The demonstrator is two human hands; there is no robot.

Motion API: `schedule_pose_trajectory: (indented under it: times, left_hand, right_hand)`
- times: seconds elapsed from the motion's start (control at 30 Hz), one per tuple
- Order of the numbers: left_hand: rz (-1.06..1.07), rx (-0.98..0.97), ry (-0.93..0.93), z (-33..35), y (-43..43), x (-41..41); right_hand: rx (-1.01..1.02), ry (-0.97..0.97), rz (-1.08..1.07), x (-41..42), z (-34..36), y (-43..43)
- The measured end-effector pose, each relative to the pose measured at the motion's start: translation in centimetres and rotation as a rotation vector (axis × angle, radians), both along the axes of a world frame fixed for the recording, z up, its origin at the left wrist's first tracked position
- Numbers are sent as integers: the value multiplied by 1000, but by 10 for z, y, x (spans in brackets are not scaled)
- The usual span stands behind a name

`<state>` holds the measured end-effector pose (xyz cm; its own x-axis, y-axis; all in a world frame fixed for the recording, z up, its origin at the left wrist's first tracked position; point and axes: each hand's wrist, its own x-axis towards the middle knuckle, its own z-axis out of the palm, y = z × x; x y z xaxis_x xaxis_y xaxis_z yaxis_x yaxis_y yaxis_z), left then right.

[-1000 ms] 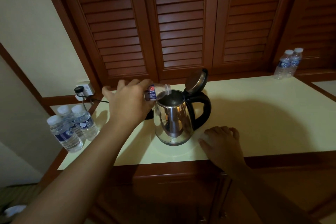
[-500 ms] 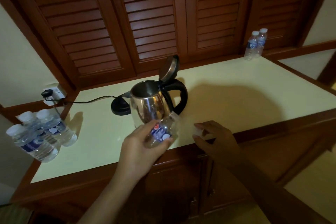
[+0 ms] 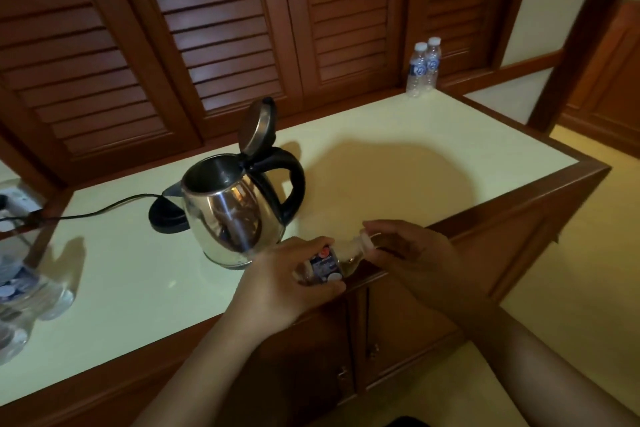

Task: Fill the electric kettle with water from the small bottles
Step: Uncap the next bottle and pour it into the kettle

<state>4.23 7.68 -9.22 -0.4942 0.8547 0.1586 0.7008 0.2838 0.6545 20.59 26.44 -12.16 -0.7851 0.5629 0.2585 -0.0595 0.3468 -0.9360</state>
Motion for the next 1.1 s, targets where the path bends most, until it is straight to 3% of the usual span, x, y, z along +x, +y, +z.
schedule_pose_trajectory:
  times: [0.17, 0.33, 0.57, 0.7, 0.87, 1.1]
  left_hand:
    - [-31, -24, -222, 3, 14, 1]
    - [-88, 19, -573, 7, 28, 6]
    - [-125, 93, -1016, 3, 57, 2]
    - [-279, 81, -1226, 0, 79, -8]
    - [-577, 32, -1680, -7, 126, -19]
    - [-858, -53, -1788, 5, 218, -28]
  right_hand:
    - [37, 28, 18, 9, 11, 8]
    - [51, 8, 73, 13, 32, 19]
    - [241, 27, 19, 5, 45, 29]
    - [308, 43, 57, 1, 64, 57]
    - [351, -20, 186, -16, 96, 107]
    - [651, -106, 327, -22, 144, 203]
